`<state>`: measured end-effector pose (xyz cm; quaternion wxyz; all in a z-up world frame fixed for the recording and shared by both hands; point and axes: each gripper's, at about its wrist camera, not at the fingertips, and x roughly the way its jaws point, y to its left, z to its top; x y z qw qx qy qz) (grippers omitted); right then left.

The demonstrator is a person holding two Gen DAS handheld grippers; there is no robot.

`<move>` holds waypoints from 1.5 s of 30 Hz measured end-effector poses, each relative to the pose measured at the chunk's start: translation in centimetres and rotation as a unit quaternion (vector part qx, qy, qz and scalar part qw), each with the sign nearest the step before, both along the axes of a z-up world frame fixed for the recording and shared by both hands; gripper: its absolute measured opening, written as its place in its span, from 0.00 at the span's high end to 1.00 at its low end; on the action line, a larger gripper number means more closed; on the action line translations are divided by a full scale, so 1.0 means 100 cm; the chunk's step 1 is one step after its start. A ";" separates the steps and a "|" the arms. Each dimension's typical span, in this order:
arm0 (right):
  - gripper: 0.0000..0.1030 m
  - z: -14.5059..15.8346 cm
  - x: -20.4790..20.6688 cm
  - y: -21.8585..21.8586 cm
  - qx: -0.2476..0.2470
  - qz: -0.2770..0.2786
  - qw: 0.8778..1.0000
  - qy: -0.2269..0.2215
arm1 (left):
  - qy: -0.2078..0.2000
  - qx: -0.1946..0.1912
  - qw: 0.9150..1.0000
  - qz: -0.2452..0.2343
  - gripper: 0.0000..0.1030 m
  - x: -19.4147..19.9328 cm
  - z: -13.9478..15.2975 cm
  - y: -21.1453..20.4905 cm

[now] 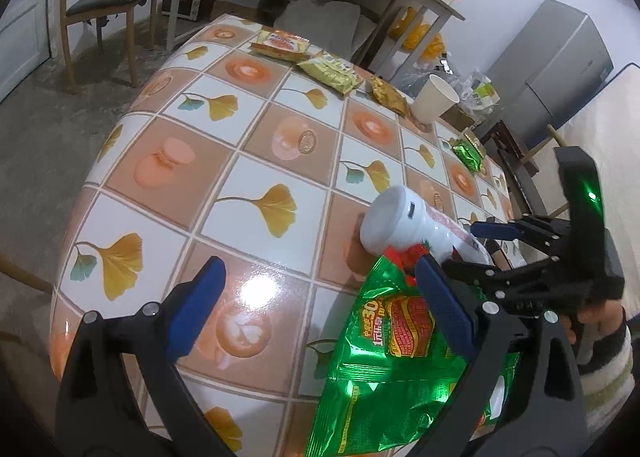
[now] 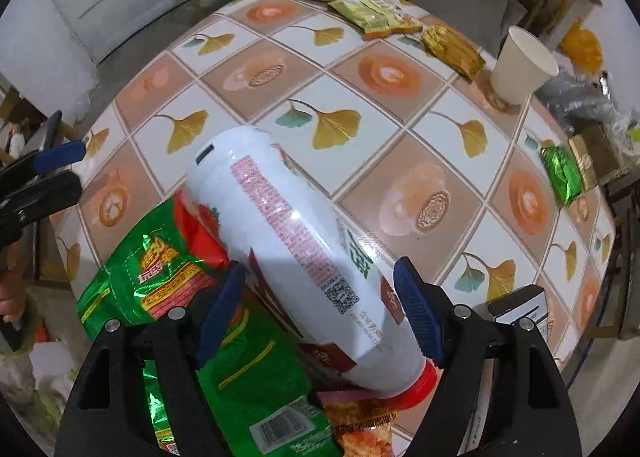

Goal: Collect trash
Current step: 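Grasp the white plastic bottle with the right tool and lift it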

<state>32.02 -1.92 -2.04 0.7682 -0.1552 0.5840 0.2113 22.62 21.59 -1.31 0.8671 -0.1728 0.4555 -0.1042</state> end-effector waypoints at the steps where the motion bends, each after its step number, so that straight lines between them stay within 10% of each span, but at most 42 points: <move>1: 0.28 -0.002 0.002 -0.002 0.004 -0.006 1.000 0.002 | -0.001 0.000 1.000 0.000 0.11 0.000 0.000 0.000; 29: 0.39 -0.023 0.109 -0.033 0.125 -0.175 0.976 0.033 | -0.006 0.038 0.999 0.011 0.11 -0.024 0.025 -0.006; 45: 0.20 0.042 0.040 -0.124 0.184 -0.173 0.966 -0.058 | 0.005 0.039 0.995 -0.093 0.11 0.024 0.057 -0.086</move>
